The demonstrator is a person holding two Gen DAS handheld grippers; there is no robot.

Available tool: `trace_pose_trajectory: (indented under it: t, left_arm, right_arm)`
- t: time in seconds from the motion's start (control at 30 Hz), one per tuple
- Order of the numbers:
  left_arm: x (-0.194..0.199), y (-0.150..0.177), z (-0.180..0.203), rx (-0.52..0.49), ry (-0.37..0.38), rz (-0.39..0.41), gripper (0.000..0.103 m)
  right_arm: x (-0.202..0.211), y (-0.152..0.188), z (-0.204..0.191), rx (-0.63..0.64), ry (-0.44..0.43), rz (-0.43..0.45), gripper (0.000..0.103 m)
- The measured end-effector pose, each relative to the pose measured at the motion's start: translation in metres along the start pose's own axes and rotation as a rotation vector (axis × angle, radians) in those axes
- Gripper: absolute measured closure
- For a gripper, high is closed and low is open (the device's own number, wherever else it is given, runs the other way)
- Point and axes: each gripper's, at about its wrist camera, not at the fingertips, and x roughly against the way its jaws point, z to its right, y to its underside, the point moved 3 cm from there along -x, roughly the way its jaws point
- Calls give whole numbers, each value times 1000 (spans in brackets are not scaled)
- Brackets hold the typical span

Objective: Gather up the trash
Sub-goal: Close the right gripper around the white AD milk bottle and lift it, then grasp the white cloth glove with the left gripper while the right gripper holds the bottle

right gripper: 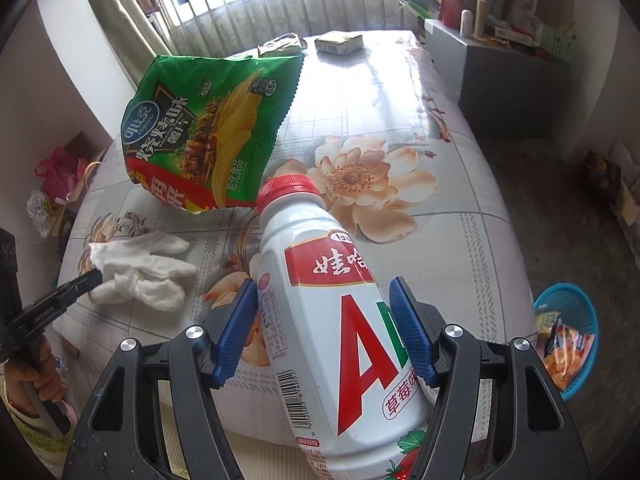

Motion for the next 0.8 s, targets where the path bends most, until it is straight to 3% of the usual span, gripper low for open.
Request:
trace_pose_trajectory:
  t: [0.13,0.23,0.4,0.5,0.63,0.73,0.8]
  left_arm:
    - [23,18,8,-67,98,-55,75]
    - [44,20,16,-159,135,-8,65]
    - [57,5,32,-318,142,89,48]
    - [36,-9,37,-398,65,96,42]
    - [-11,-26,27,-348,15,-6,42]
    - [-26,-23,24,-284,74,-79,42]
    - [-20,-17,27,-267,160,-103,42]
  right_arm:
    - [-1,-3,5,-39,-11,-8,40]
    - [-3,-5,9,-65,-16,-14,40]
    - [-5,-10,18,-110,-15,-24,40]
    - [-7,-14,29,-176,-21,-31,40]
    - [-11,-16,46,-310,-59,-42,40]
    - [-12,-16,52,-364,-80,-63,40]
    - [-14,-17,52,-361,-98,-88,39]
